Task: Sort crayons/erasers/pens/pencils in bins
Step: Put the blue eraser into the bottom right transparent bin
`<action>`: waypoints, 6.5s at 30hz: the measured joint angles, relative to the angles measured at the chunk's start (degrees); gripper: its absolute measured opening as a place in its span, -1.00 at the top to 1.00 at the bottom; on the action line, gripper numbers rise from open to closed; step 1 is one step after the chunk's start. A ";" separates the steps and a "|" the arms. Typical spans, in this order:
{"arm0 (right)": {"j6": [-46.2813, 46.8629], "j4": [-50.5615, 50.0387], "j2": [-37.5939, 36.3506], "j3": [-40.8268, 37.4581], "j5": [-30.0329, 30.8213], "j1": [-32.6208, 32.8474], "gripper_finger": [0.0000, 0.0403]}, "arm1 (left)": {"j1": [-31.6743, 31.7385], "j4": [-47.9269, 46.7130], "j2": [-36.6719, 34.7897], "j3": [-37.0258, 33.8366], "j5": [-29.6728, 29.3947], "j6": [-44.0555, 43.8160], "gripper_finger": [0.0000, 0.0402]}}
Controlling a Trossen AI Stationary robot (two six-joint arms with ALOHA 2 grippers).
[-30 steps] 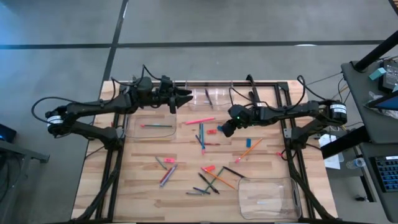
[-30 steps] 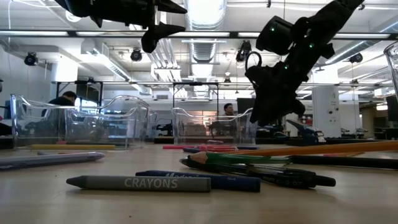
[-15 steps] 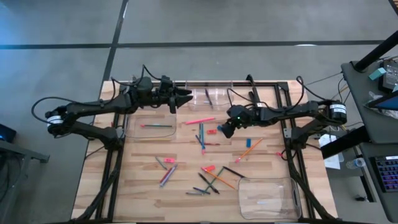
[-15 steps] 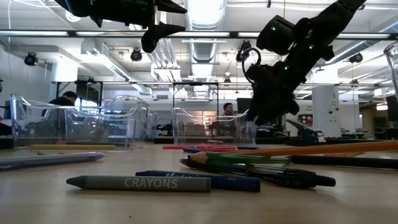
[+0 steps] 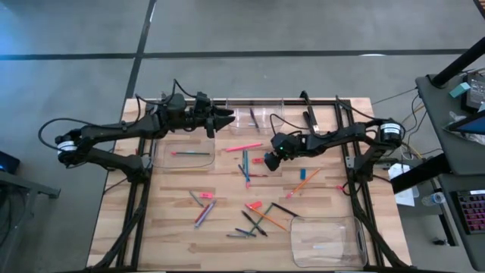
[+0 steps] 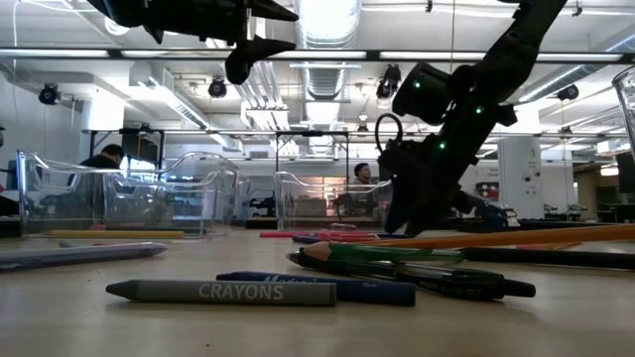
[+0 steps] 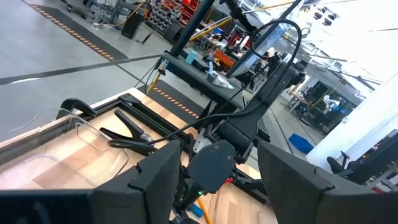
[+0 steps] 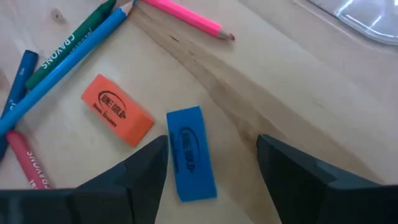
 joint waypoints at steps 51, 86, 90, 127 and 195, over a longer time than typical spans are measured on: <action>-2.99 -6.42 2.32 3.86 2.27 3.46 -0.13 | 0.00 -0.33 0.07 0.00 0.00 0.04 0.00; -5.38 -20.80 -35.09 3.53 -18.38 12.41 0.93 | -0.02 -0.42 0.04 0.00 -0.01 -0.04 0.00; -0.57 -22.49 -39.68 3.62 -18.30 20.16 0.93 | -0.02 -0.42 0.04 0.00 -0.01 -0.02 0.00; 12.65 -33.05 -26.59 4.08 -15.14 53.29 -0.07 | -0.46 -0.30 2.93 0.11 0.00 -0.07 0.00; 15.33 -36.11 -6.37 1.21 -4.62 11.44 0.30 | -0.79 1.10 1.55 0.22 1.90 -1.49 0.00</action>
